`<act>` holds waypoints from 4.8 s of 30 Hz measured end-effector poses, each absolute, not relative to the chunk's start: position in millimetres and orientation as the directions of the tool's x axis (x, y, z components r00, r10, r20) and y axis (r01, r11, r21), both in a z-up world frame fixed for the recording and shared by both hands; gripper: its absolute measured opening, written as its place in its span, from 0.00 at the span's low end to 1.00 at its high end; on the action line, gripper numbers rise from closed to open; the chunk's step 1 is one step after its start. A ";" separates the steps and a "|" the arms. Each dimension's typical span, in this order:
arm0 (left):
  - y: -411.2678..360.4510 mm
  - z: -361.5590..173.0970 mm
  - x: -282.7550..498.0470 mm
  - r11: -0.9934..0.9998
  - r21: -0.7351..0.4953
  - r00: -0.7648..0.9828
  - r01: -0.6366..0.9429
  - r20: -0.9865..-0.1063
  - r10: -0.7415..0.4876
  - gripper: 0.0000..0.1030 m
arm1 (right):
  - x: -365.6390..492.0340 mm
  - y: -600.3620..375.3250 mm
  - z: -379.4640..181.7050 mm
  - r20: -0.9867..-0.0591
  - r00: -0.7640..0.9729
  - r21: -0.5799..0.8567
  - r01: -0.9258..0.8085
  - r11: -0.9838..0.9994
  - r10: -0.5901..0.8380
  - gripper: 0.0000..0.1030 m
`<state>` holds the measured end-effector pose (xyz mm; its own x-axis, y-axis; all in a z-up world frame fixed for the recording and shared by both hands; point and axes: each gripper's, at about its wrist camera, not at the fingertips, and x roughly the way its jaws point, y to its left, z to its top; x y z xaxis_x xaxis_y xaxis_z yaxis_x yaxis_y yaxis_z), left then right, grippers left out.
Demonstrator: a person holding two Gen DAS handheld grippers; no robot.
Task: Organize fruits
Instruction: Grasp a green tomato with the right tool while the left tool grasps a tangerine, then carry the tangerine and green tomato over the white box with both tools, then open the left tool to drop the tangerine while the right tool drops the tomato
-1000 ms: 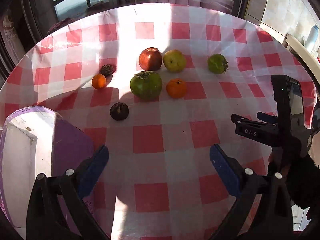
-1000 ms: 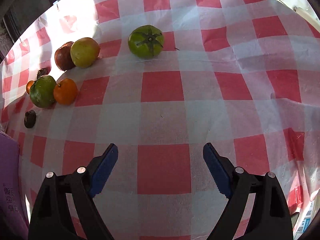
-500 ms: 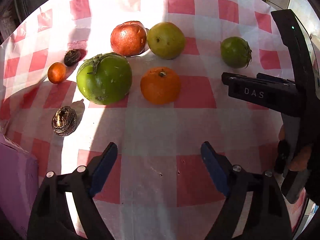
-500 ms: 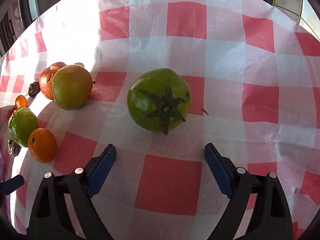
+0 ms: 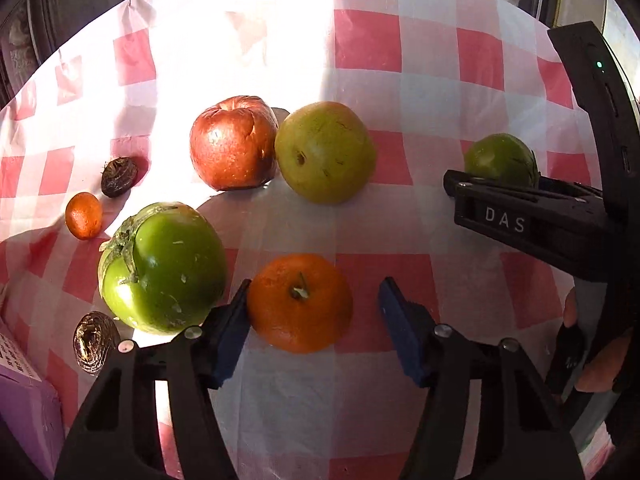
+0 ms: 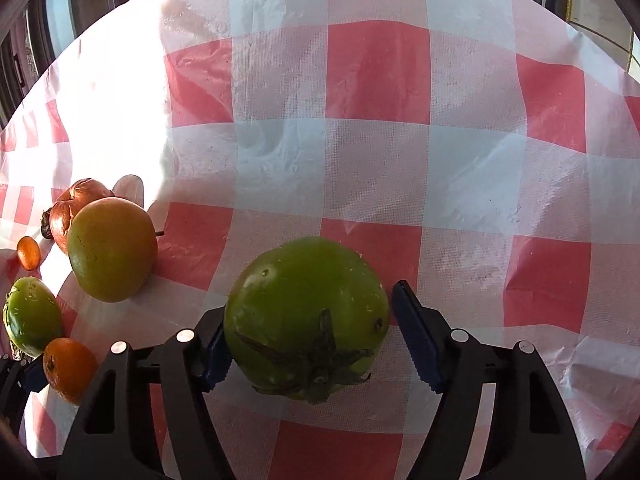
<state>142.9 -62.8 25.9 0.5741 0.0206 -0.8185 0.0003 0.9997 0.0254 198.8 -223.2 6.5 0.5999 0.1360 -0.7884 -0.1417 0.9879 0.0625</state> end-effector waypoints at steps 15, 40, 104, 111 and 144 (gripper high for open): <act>-76.2 33.4 56.7 0.995 0.009 0.512 0.100 -0.858 -0.044 0.44 | 200.2 -197.9 6.4 -0.786 0.601 0.056 -0.168 0.984 0.147 0.58; 13.5 125.1 -63.8 0.971 -0.051 0.561 0.232 -0.808 -0.177 0.44 | -31.1 -149.6 22.8 -0.889 0.412 0.136 -0.184 0.974 0.202 0.58; 310.7 39.8 -18.7 0.998 -0.057 0.302 0.018 -0.951 -0.060 0.44 | -147.8 236.3 56.7 -0.991 0.122 -0.129 -0.980 0.154 -0.056 0.58; 311.3 42.3 -19.4 0.997 -0.061 0.311 0.042 -0.948 -0.071 0.48 | -145.1 227.6 61.9 -0.987 0.133 -0.145 -0.980 0.135 -0.095 0.58; 249.3 162.9 -35.7 0.974 0.128 0.644 -0.188 -0.732 0.221 0.98 | -45.2 40.3 268.5 -0.665 0.308 0.323 -0.703 0.634 0.680 0.84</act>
<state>-35.7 249.3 162.9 0.6441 0.2211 -0.7323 -0.1884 0.9737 0.1282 -45.2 40.3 268.5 0.3078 0.6804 -0.6651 -0.7025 0.6340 0.3234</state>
